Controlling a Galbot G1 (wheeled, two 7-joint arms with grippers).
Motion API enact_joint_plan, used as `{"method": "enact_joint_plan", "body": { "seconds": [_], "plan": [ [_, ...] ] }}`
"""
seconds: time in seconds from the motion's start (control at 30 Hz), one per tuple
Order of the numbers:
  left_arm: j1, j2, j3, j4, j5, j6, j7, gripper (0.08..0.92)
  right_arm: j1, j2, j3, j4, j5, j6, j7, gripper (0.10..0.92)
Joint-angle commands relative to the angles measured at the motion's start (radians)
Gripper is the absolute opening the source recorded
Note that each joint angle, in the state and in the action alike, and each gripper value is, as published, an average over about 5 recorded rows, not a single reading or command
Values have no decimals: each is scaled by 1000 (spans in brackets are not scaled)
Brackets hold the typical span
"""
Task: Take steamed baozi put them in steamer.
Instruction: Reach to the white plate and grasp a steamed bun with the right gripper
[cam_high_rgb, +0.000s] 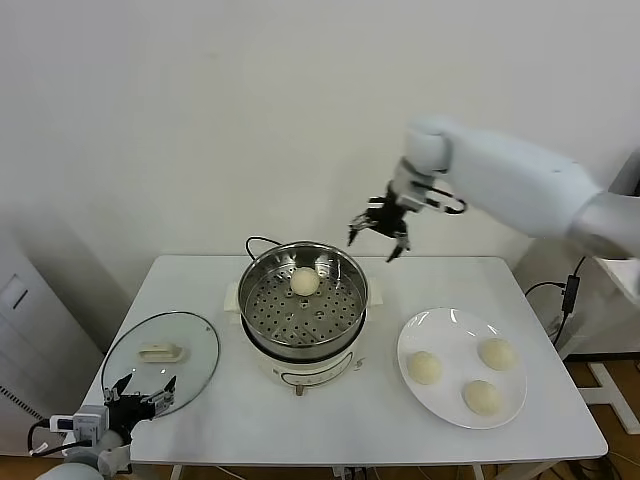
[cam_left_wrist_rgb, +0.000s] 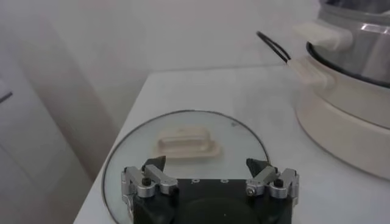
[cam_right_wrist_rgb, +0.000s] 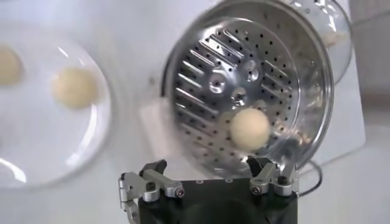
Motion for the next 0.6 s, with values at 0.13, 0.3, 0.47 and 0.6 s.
{"method": "enact_joint_plan", "body": {
  "seconds": [0.13,0.3,0.47,0.6],
  "plan": [
    [-3,2,2,0,-2,1,0,823,32,-323,-214,206,243,-525,61,823],
    [-2,0,4,-1,-1,1,0,823,-73,-329,-169,211,240,-543,101,823],
    [-3,-1,6,0,-1,2,0,823,-161,-303,-112,186,223,-548,123,823],
    [-3,-3,8,0,0,4,0,823,-218,-267,-84,154,209,-549,128,823]
  ]
}}
